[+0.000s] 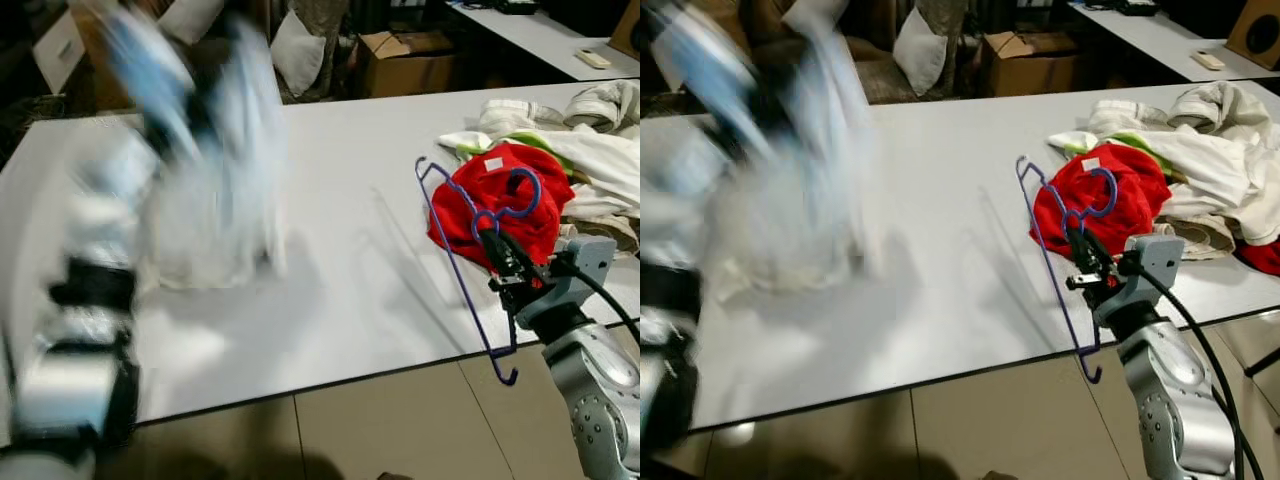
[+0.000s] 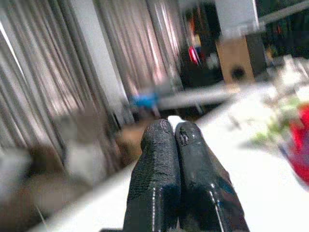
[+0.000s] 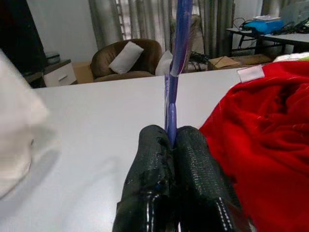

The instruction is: Hang hanger

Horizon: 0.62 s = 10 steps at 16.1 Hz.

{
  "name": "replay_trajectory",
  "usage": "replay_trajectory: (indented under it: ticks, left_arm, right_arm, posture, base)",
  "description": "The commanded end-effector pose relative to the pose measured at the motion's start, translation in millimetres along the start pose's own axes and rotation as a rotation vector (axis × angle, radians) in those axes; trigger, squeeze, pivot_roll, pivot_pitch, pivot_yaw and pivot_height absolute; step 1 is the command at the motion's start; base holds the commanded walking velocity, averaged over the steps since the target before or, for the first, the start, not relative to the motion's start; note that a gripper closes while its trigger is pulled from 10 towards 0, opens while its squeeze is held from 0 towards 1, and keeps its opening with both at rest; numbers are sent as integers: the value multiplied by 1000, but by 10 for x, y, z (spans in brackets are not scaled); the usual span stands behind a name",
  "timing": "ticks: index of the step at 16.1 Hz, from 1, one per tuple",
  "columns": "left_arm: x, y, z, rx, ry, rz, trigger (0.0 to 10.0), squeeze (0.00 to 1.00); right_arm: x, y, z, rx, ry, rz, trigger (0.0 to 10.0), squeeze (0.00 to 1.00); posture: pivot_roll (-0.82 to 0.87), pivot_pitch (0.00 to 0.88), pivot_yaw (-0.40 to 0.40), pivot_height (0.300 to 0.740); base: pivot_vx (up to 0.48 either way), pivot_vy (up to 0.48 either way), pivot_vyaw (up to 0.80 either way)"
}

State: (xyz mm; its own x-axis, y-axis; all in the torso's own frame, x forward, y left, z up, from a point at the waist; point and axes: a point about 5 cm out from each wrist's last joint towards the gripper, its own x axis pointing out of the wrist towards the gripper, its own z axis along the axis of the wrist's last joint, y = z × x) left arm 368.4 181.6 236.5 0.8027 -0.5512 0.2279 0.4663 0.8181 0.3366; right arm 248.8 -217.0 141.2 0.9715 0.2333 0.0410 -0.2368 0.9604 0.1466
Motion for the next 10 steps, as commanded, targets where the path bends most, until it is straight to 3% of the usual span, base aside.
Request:
replay_trajectory:
  ticks: [1,6,8,9,10]
  left_arm:
    - [62,54,192,46,-51,-5,0,0]
    - [19,36,-1,165,103,-84,0,0]
    - [123,147,417,-98,-171,16,0,0]
    - [124,334,717,-320,-397,122,0,0]
    - [104,506,811,-390,-452,205,0,0]
  right_arm:
    - [-8,2,-3,-13,-1,-3,10000,0]
    - [7,19,-7,-17,4,4,10000,0]
    - [-6,14,13,-10,-7,-5,10000,0]
    - [-9,0,34,2,-22,-19,10000,0]
    - [-9,-7,37,8,-25,-25,10000,0]
  posture:
    - [-134,0,-4,740]
    - [-132,0,-3,740]
    - [-140,0,5,740]
    - [-140,0,5,740]
    - [-140,0,5,740]
  base:
    - [0,0,0]
    - [0,0,0]
    - [0,0,0]
    - [0,0,0]
    - [0,0,0]
